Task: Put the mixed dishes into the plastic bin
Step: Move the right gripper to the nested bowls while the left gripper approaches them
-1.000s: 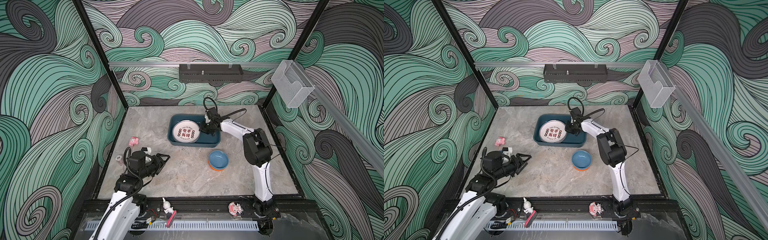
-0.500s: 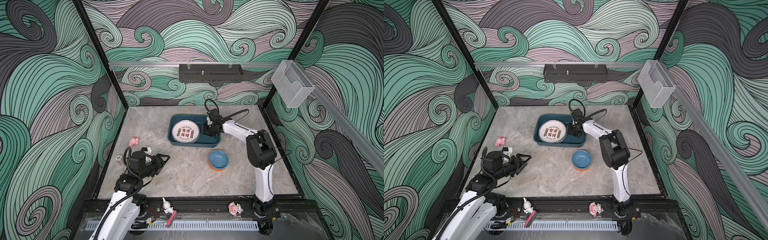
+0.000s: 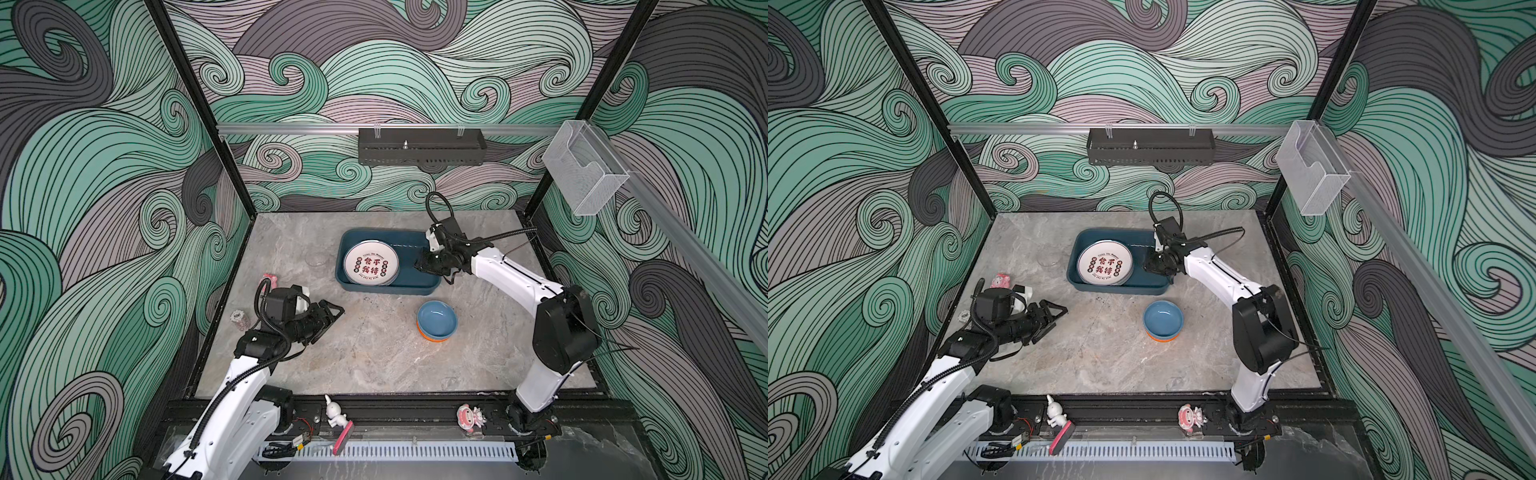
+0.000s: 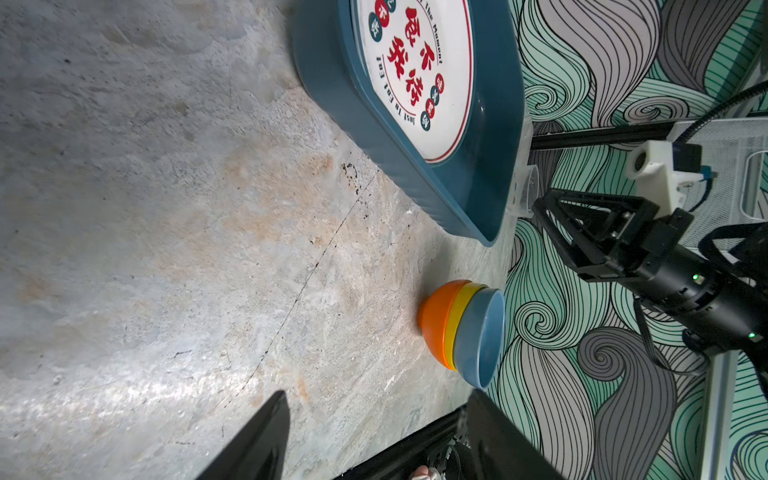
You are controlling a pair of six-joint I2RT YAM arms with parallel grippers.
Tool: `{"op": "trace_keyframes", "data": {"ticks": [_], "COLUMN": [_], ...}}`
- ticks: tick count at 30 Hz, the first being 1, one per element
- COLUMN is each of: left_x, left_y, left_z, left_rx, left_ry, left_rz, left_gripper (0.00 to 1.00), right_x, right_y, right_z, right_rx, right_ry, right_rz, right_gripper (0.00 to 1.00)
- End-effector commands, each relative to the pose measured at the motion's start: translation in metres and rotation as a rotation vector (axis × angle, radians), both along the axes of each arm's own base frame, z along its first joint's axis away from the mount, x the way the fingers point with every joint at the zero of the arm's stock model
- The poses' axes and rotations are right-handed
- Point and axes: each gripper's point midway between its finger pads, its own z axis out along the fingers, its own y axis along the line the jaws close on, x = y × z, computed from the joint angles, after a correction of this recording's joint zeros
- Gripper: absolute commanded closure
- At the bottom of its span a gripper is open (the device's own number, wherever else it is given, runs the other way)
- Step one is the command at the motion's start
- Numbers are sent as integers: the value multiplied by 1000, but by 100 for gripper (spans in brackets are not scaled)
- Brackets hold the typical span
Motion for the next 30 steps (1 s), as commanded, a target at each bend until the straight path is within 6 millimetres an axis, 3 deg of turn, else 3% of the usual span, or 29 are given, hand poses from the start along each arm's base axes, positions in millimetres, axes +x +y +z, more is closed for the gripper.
{"op": "trace_keyframes", "data": {"ticks": [1,9,17,24,30], "left_x": [0,4,14,15,10], "left_y": [-8,-18,-43,-70,-91], "left_z": [10,5,-2,-5,-11], "left_rx": [-1,23,63,105,150], "left_ry": [-6,82,112,115,122], "left_rz": [-72,-159,-242,-335,-413], "left_gripper": [30,31,33,34,34], "right_x": [-22,-66,-100,-126,-145], "right_y": [-11,-42,-77,-105,-107], "right_z": [5,12,16,-2,-21], "right_rx": [-29,-97,-151,-208,-201], "right_ry": [22,51,92,215,293], "right_rz": [23,36,20,-12,-6], "right_gripper": [65,65,61,61,61]}}
